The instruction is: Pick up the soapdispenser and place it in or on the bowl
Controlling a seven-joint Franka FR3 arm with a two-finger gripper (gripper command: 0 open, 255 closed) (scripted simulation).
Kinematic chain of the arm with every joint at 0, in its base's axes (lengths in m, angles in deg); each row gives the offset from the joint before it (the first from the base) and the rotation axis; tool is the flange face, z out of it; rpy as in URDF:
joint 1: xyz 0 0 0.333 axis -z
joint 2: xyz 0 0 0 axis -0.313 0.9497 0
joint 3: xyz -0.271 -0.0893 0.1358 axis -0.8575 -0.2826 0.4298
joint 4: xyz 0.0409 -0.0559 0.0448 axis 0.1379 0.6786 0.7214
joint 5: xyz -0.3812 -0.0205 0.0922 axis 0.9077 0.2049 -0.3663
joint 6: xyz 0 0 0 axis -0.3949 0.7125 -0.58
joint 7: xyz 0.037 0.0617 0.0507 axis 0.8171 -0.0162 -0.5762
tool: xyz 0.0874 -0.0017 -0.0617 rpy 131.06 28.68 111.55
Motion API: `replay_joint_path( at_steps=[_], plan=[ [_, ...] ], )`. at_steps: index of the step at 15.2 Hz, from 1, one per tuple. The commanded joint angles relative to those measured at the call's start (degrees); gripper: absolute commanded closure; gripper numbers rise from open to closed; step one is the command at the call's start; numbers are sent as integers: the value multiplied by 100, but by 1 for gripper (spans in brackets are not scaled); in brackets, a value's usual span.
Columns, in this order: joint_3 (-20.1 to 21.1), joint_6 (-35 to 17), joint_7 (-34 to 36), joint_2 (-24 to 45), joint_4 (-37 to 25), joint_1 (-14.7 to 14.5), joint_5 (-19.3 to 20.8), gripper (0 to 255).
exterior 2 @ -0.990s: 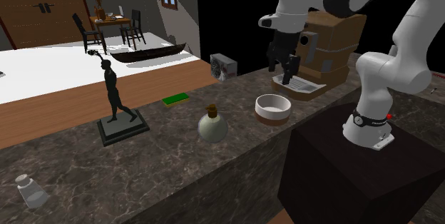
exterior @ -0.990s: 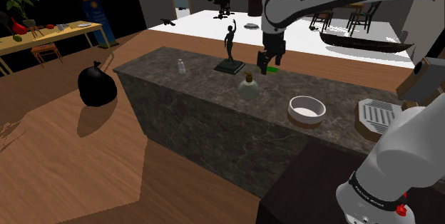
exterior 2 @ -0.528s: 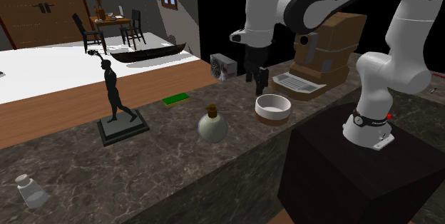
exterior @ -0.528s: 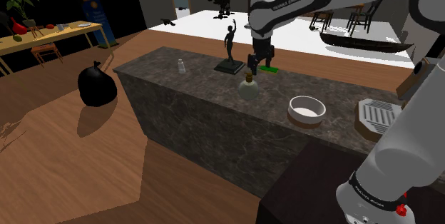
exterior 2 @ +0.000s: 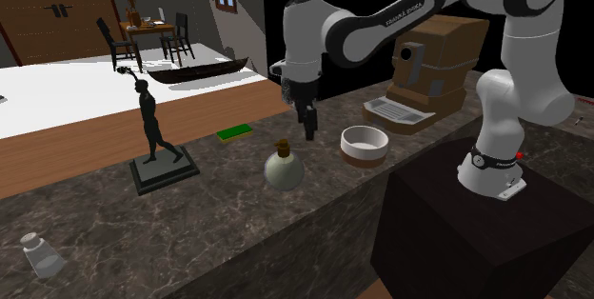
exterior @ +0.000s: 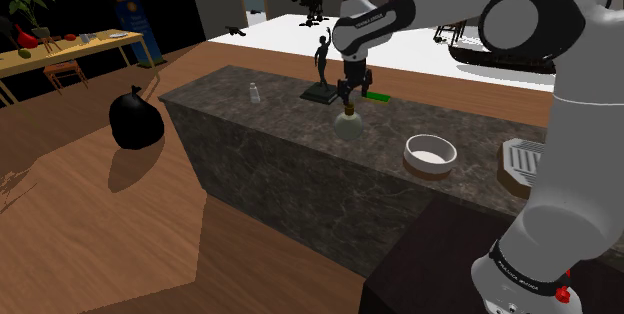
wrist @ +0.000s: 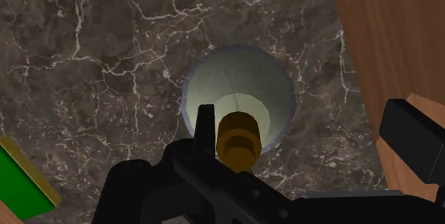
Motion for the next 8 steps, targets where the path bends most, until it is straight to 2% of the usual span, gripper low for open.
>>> replay_joint_path(
  at_steps=[1, 5, 8],
  plan=[
    [-25, 128, -71, 549, -627, 92, -89, 0],
    [-38, 396, -137, 1506, -1768, 260, -230, 0],
    [-35, 188, -139, 1549, -1602, 264, -233, 0]
  ],
)
